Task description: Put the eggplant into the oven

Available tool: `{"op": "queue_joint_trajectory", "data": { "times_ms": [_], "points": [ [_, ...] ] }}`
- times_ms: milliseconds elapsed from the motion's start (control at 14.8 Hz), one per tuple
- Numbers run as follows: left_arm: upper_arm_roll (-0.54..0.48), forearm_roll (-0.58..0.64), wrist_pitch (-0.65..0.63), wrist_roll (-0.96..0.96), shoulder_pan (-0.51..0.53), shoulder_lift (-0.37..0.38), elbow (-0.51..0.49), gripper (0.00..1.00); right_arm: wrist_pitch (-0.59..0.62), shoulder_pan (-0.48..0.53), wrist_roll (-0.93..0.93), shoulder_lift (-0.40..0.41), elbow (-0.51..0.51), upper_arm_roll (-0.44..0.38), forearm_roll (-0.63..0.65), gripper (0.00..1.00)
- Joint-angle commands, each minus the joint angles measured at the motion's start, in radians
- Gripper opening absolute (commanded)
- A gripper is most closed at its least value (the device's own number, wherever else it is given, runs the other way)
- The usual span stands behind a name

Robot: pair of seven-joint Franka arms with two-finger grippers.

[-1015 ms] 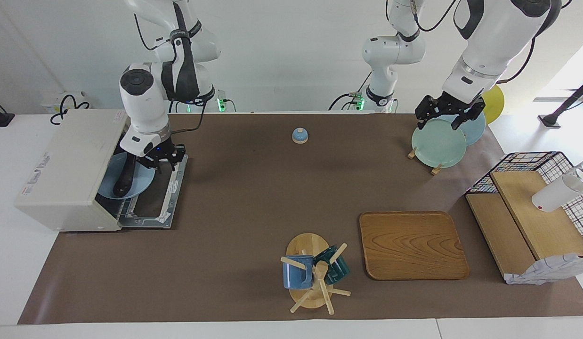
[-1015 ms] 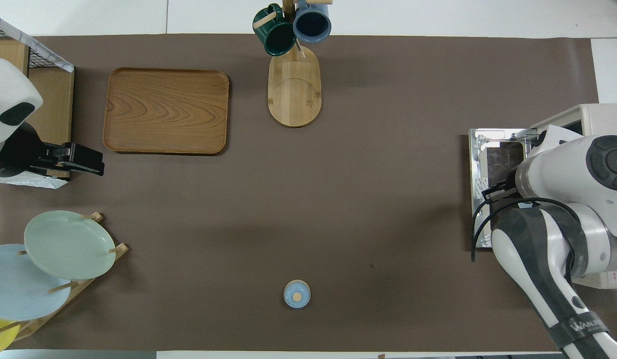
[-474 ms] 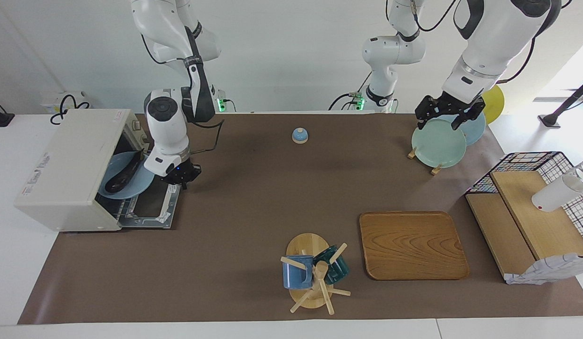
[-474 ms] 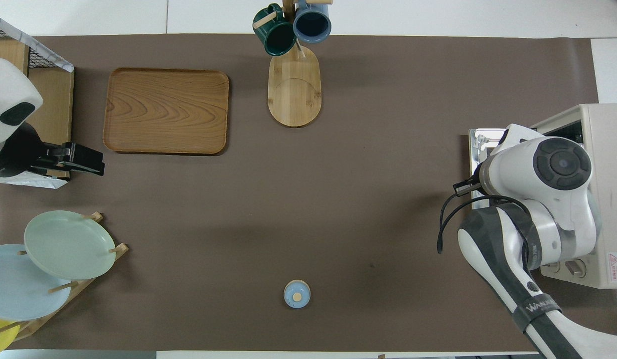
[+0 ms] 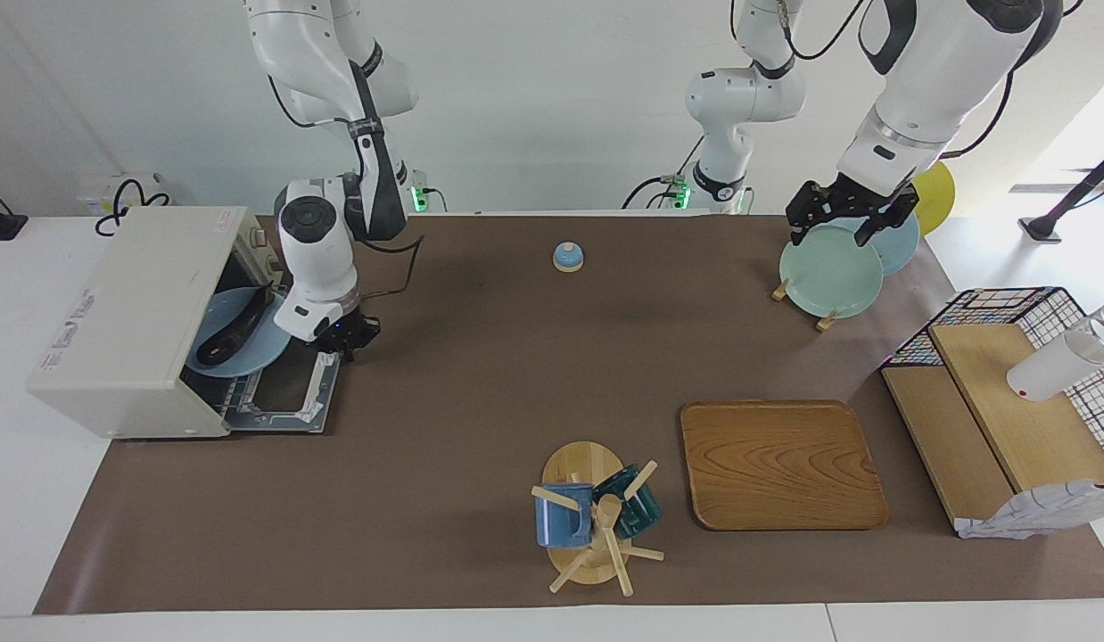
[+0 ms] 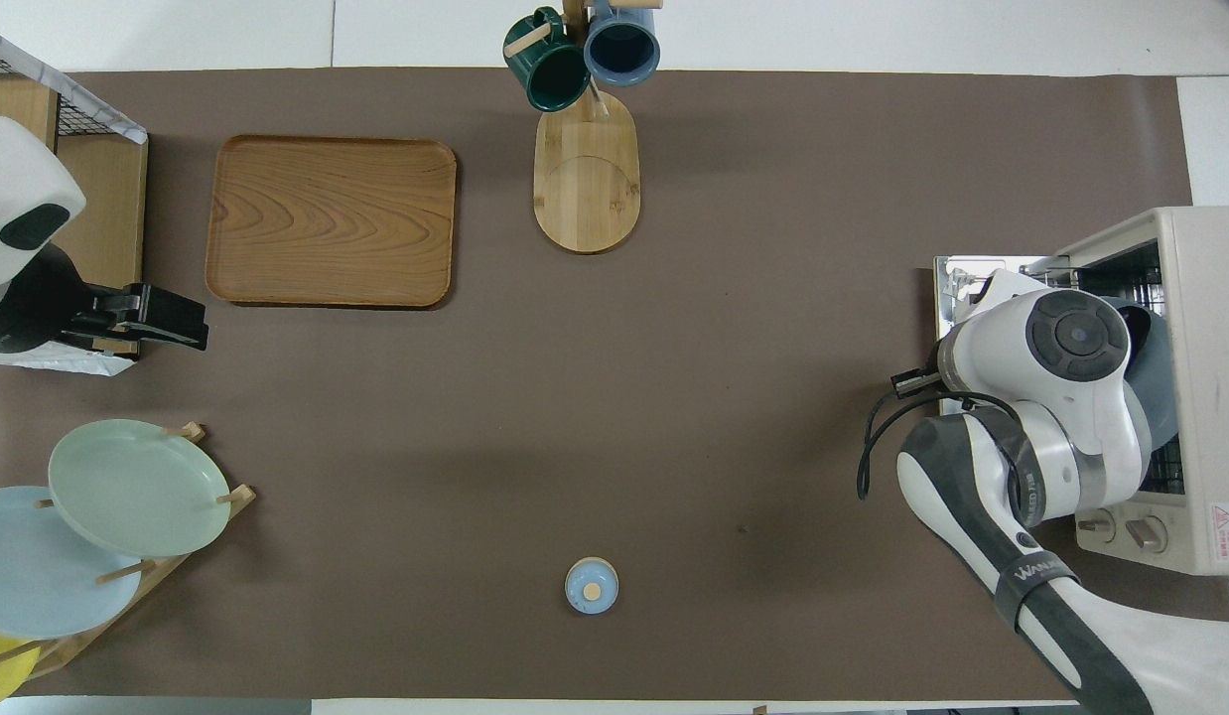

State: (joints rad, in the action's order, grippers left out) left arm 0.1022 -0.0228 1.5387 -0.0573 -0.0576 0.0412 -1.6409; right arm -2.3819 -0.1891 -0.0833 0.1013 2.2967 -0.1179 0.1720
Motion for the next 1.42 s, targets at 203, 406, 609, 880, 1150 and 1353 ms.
{"op": "queue_joint_trajectory", "data": {
  "times_ms": [203,406,609,880,1150,1353],
  "points": [
    [0.002,-0.011,-0.006,-0.009,0.009,0.023,-0.020,1.00,-0.008,0.017,-0.010,0.003,0.003,0.004,0.128,0.00],
    [0.002,-0.011,-0.006,-0.009,0.009,0.023,-0.020,1.00,0.152,0.023,-0.057,0.014,-0.120,0.006,0.193,0.00],
    [0.002,-0.011,-0.006,-0.009,0.009,0.023,-0.020,1.00,0.239,0.060,-0.163,0.005,-0.195,0.003,0.182,0.00],
    [0.002,-0.011,-0.006,-0.009,0.009,0.023,-0.020,1.00,0.303,0.131,-0.268,-0.028,-0.249,0.004,0.178,0.00],
    [0.002,-0.011,-0.006,-0.009,0.007,0.023,-0.020,1.00,0.372,0.175,-0.343,-0.074,-0.260,0.001,0.133,0.00],
    [0.002,-0.011,-0.006,-0.009,0.009,0.023,-0.020,1.00,0.421,0.188,-0.366,-0.124,-0.261,0.000,0.132,0.00]
  ]
}}
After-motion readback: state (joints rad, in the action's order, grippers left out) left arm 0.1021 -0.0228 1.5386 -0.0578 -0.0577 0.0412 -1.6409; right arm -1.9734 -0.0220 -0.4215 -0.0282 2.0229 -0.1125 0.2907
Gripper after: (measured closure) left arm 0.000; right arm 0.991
